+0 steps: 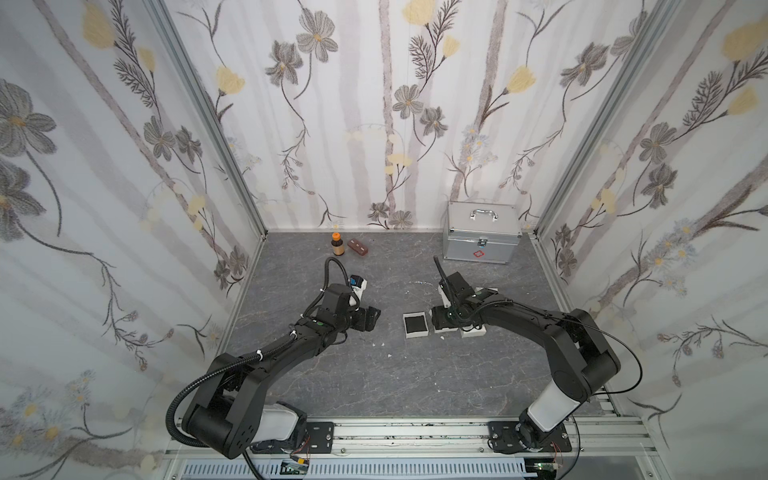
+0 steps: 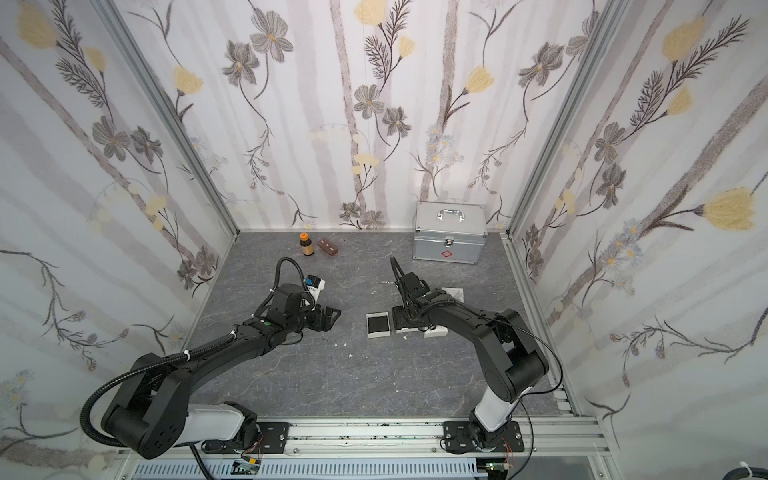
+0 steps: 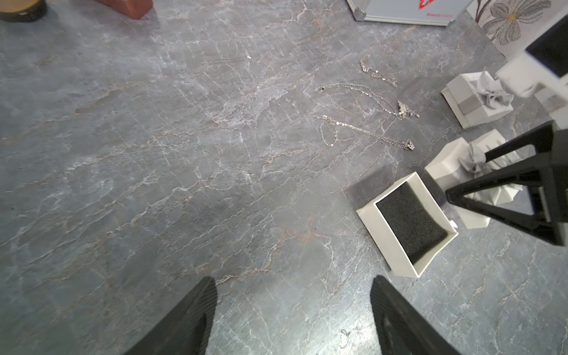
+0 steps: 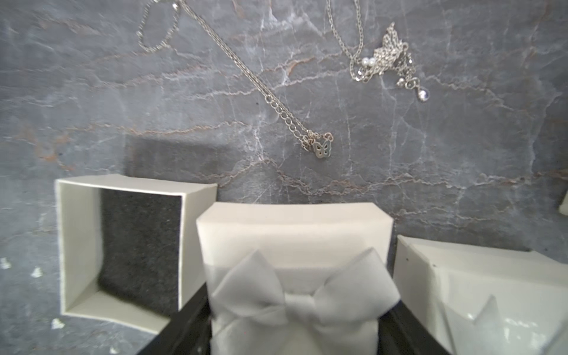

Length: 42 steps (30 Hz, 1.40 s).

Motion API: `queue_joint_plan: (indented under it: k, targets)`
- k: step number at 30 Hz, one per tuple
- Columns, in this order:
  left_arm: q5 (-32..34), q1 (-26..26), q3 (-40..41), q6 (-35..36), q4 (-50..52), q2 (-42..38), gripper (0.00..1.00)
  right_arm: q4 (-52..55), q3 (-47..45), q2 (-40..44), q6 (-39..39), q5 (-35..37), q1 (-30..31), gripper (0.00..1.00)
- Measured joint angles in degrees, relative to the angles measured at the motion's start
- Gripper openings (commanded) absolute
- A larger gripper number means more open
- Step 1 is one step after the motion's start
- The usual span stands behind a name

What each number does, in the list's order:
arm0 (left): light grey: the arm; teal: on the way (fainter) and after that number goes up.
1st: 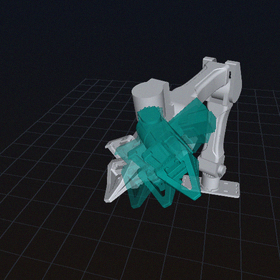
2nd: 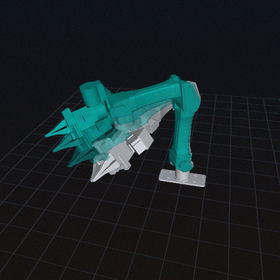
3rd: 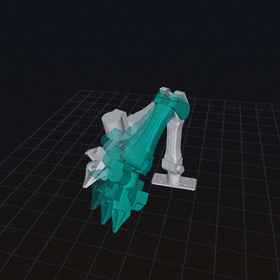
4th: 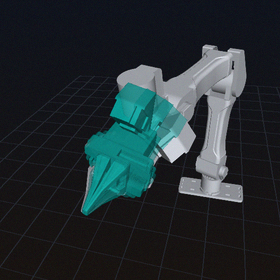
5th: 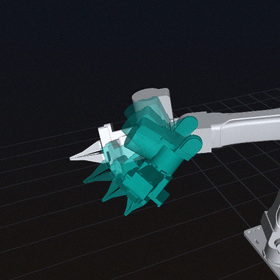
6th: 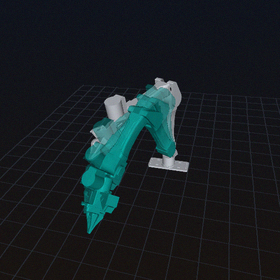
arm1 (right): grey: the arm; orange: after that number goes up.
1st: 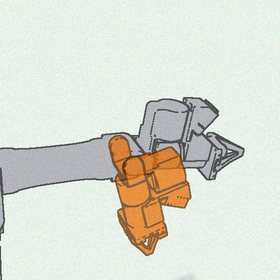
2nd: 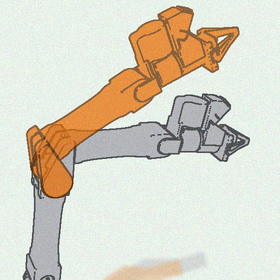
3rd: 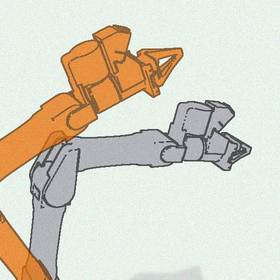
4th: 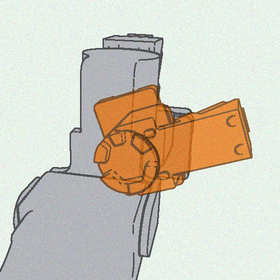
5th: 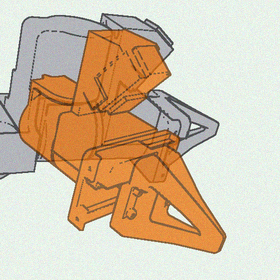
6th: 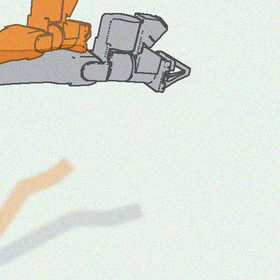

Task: Take the necklace out of the lift-off lid jewelry box
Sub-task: Pick up the lid from the center of the board, then close the lid on the jewelry box.

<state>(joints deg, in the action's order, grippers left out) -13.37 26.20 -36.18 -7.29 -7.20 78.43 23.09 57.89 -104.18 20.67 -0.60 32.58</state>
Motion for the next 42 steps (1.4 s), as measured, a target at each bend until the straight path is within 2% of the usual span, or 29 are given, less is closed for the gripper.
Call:
queue_joint_plan:
  k: [3, 8, 15, 33, 42]
  targets:
    - [-0.2, 1.4, -0.2, -0.3, -1.4, 3.3, 0.73, -1.7, 0.1, 1.0, -0.5, -4.1, -0.5, 0.68]
    - [0.8, 4.6, -0.9, -0.5, -2.9, 7.9, 0.71, -4.1, 0.3, 0.8, -0.8, -11.0, -0.3, 0.68]
    - [2.9, 8.2, -2.9, -0.4, -4.6, 12.8, 0.66, -7.1, 0.1, -0.7, 1.0, -15.7, -0.1, 0.68]
    - [4.3, 11.2, -7.5, -0.7, -7.5, 20.7, 0.63, -8.9, 0.4, -3.8, 3.3, -17.7, 0.1, 0.69]
    - [4.3, 12.7, -8.2, -0.8, -7.5, 21.4, 0.62, -8.9, 0.1, -3.4, 4.2, -17.8, 0.4, 0.69]
